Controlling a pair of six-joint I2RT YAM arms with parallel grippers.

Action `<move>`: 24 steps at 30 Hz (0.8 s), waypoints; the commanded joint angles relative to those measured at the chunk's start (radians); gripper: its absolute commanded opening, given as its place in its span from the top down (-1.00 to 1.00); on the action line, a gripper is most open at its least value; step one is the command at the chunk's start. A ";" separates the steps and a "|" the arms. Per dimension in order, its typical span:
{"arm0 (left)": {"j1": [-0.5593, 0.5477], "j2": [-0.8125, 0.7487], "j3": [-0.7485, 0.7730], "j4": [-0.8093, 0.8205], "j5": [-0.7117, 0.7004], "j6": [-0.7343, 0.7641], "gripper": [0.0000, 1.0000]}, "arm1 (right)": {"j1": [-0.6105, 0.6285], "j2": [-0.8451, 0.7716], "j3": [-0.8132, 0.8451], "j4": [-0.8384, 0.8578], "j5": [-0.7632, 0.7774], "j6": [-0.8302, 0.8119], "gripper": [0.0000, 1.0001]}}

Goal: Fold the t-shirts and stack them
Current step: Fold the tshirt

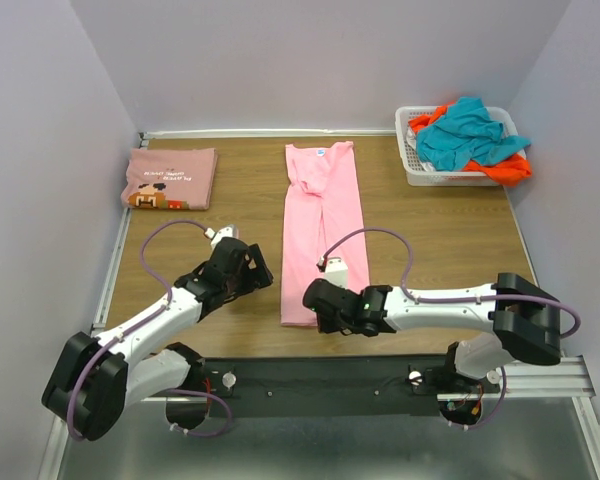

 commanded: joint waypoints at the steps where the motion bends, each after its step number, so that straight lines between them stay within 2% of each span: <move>1: 0.005 0.007 0.006 0.026 0.067 0.024 -0.97 | 0.010 0.021 -0.020 -0.054 0.060 0.044 0.99; 8: 0.002 -0.039 -0.031 0.040 0.165 0.030 -0.97 | 0.010 0.077 -0.041 -0.055 0.080 0.092 0.99; 13: -0.036 -0.077 -0.069 0.048 0.246 0.015 -0.97 | 0.010 0.032 -0.032 -0.057 0.083 0.093 0.75; 14: -0.049 -0.083 -0.074 0.049 0.254 0.007 -0.97 | 0.010 0.019 -0.029 -0.057 0.081 0.089 0.57; 16: -0.078 -0.098 -0.082 0.051 0.254 -0.011 -0.97 | 0.010 -0.017 -0.029 -0.059 0.080 0.074 0.44; 17: -0.111 -0.103 -0.089 0.053 0.255 -0.036 -0.97 | 0.010 -0.055 -0.034 -0.059 0.077 0.066 0.18; 19: -0.144 -0.102 -0.095 0.053 0.252 -0.065 -0.96 | 0.010 -0.095 -0.044 -0.060 0.080 0.061 -0.04; 20: -0.177 -0.100 -0.103 0.054 0.252 -0.080 -0.90 | 0.009 -0.145 -0.055 -0.060 0.089 0.060 -0.37; 21: -0.196 -0.097 -0.106 0.063 0.251 -0.112 -0.87 | 0.007 -0.170 -0.081 -0.062 0.101 0.063 -0.99; 24: -0.246 -0.091 -0.135 0.086 0.251 -0.166 -0.74 | 0.004 -0.293 -0.151 -0.071 0.172 0.104 -1.00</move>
